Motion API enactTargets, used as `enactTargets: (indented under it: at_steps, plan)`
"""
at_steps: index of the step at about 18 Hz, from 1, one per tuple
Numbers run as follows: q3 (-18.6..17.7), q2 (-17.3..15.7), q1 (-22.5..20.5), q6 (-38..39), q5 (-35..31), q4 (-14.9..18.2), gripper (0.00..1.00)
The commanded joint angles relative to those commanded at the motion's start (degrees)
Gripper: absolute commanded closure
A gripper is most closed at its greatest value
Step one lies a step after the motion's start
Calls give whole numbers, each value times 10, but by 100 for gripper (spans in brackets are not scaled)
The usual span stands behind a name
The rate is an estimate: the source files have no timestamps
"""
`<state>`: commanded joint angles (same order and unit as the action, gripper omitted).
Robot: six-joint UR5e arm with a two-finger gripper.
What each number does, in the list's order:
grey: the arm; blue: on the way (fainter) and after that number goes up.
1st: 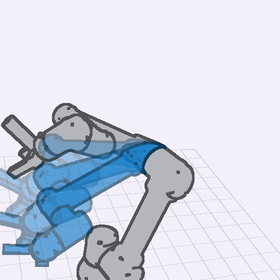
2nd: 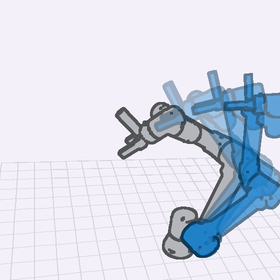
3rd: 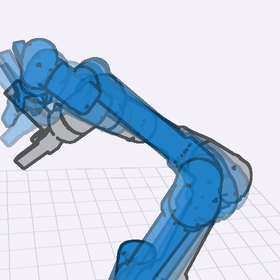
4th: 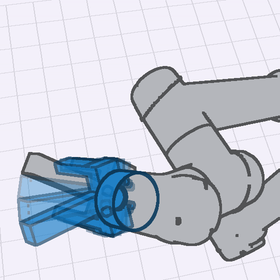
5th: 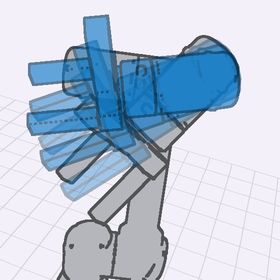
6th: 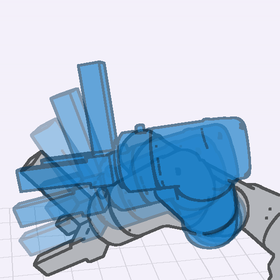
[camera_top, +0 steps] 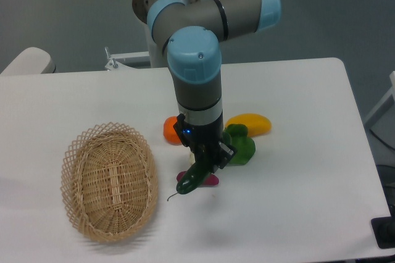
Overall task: Place the cucumber on the table
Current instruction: 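Hold the green cucumber in the gripper and lift it slightly, then carry the held cucumber away from the pepper and lower it toward the table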
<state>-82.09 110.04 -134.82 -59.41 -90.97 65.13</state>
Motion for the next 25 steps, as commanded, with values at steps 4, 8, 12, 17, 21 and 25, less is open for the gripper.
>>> enactTargets:
  at_steps: [4, 8, 12, 17, 21, 25]
  plan:
    - [-3, -1, 0, 0, 0, 1, 72]
    - [-3, 4, 3, 1, -1, -2, 72]
    - [-9, 5, 4, 2, -1, -4, 73]
    - [-6, 23, 17, 5, -12, -10, 72]
    - [-6, 45, 18, -1, -29, -39, 72]
    - [1, 68, 18, -11, -30, -75, 72]
